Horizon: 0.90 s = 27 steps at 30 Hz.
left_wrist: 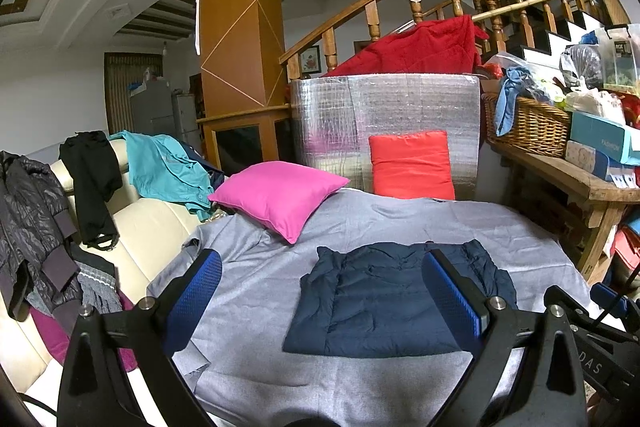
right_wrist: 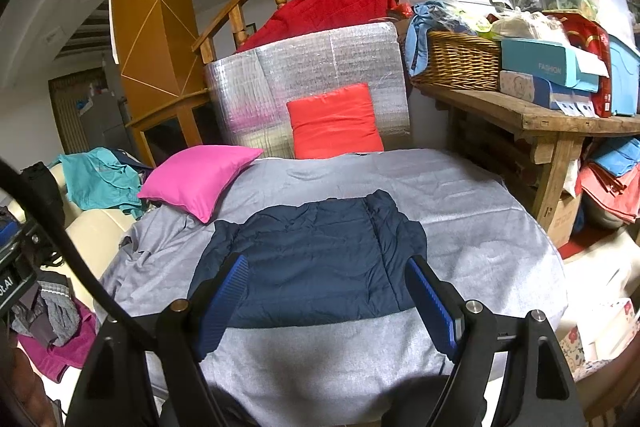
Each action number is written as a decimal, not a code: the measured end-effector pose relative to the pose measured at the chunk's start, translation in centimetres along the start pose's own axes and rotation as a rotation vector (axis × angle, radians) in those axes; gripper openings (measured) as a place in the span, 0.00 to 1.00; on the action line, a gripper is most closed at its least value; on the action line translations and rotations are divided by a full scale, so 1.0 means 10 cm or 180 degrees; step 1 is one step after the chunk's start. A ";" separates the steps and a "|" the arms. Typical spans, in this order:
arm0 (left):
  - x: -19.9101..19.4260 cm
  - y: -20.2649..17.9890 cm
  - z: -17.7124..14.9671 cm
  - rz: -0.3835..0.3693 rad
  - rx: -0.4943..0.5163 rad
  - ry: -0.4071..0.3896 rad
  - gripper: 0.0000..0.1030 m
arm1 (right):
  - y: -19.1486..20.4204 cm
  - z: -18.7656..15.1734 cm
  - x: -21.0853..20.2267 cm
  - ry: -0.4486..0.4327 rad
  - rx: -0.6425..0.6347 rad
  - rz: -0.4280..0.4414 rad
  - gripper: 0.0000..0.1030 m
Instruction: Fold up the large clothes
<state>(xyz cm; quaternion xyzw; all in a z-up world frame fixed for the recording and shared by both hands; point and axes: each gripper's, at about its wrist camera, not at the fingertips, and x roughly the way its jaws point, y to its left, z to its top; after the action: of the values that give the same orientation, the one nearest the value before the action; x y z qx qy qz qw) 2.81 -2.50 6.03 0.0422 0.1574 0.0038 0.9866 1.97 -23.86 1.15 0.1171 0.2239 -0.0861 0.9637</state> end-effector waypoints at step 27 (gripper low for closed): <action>-0.06 -0.05 0.00 -0.0051 -0.0034 -0.0022 0.97 | 0.05 0.02 -0.01 0.0008 -0.0059 -0.0028 0.81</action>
<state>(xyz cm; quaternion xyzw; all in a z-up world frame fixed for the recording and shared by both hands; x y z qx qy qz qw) 2.28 -3.01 6.21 0.0357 0.1543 -0.0035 0.9874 2.07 -23.38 1.43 0.1072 0.2265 -0.0881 0.9641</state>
